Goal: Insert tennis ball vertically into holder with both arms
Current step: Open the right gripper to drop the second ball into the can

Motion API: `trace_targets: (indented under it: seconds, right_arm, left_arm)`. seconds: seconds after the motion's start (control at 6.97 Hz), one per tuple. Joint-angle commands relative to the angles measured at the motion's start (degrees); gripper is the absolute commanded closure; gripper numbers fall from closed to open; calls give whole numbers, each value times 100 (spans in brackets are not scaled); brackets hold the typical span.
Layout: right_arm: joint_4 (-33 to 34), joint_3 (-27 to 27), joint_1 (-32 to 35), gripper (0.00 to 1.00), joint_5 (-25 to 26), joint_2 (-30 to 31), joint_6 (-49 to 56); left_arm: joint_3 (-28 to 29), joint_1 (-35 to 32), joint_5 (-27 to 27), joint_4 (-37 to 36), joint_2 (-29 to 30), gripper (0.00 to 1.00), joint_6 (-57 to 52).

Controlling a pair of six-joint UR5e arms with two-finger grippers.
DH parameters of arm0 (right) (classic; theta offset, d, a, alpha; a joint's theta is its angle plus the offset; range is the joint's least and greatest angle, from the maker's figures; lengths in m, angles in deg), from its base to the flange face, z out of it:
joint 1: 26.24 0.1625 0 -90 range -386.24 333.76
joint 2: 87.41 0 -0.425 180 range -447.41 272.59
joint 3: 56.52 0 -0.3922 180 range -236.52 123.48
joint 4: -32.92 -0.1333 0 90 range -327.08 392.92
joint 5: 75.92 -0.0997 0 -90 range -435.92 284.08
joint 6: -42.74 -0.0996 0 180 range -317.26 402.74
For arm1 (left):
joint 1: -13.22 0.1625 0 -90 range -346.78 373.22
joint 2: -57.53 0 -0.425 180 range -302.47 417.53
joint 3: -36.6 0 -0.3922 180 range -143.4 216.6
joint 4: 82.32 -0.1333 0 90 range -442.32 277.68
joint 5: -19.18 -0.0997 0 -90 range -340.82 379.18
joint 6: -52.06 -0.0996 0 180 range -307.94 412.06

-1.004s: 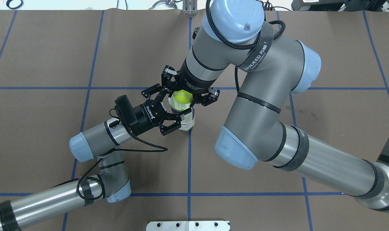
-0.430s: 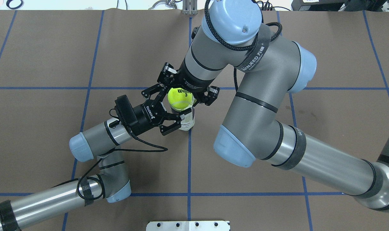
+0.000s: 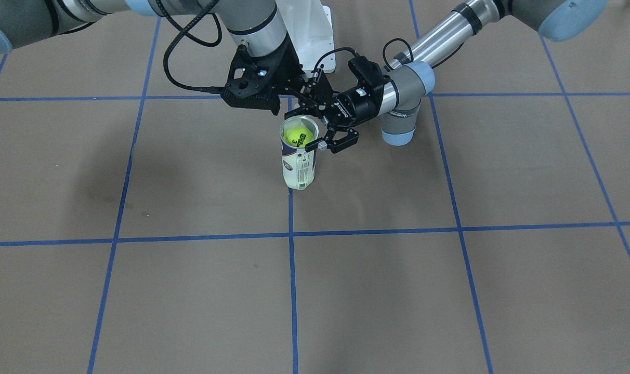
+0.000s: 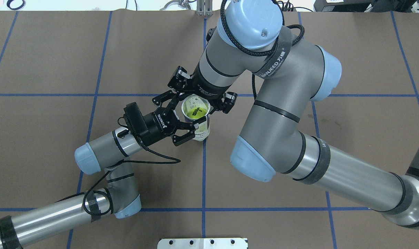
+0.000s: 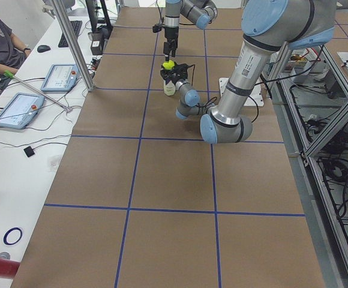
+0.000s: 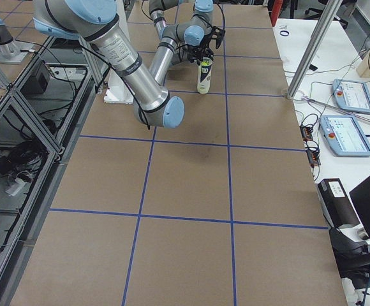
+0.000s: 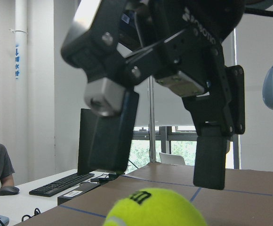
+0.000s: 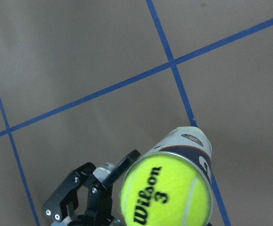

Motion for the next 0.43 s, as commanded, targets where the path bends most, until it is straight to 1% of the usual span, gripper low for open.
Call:
trace_targets:
  seconds: [0.0,0.14,0.29]
  right_arm:
    - [7,47,-1,1,3,-1,0]
    - [7,82,-1,1,-15,7,0]
    - [16,265,78,1,-58,173,9]
  left_arm:
    - [0,0,0,0,-7,14,0]
    - [-9,0,0,0,-7,13,9]
    - [-35,-9,0,0,2,12,0]
